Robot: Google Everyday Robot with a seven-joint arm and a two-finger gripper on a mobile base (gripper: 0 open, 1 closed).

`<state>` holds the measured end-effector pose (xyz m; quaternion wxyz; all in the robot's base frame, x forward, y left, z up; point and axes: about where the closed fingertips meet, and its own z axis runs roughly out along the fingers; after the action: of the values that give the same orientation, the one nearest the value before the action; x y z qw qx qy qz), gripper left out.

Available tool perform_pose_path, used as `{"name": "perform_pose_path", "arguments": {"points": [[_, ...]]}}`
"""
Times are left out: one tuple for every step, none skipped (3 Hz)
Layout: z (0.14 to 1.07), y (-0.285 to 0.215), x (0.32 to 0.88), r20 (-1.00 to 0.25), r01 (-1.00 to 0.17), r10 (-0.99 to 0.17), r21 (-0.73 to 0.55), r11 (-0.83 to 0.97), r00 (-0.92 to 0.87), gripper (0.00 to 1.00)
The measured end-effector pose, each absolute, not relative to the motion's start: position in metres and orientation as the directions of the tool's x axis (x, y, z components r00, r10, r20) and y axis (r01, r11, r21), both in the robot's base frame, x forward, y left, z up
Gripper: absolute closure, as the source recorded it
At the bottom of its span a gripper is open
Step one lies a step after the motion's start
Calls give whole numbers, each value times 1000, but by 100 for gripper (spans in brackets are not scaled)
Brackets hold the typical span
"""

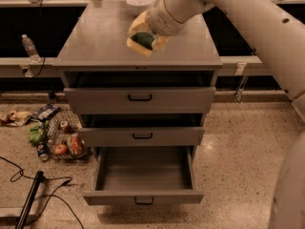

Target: Place sponge into bottom drawer

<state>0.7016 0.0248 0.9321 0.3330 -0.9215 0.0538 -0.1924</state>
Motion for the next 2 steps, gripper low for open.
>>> {"name": "perform_pose_path", "arguments": {"points": [[914,-6,666,217,-49,-280,-703,-709,935,100],[874,-34,631,85,-171,-329,-718,-674,940,100]]}}
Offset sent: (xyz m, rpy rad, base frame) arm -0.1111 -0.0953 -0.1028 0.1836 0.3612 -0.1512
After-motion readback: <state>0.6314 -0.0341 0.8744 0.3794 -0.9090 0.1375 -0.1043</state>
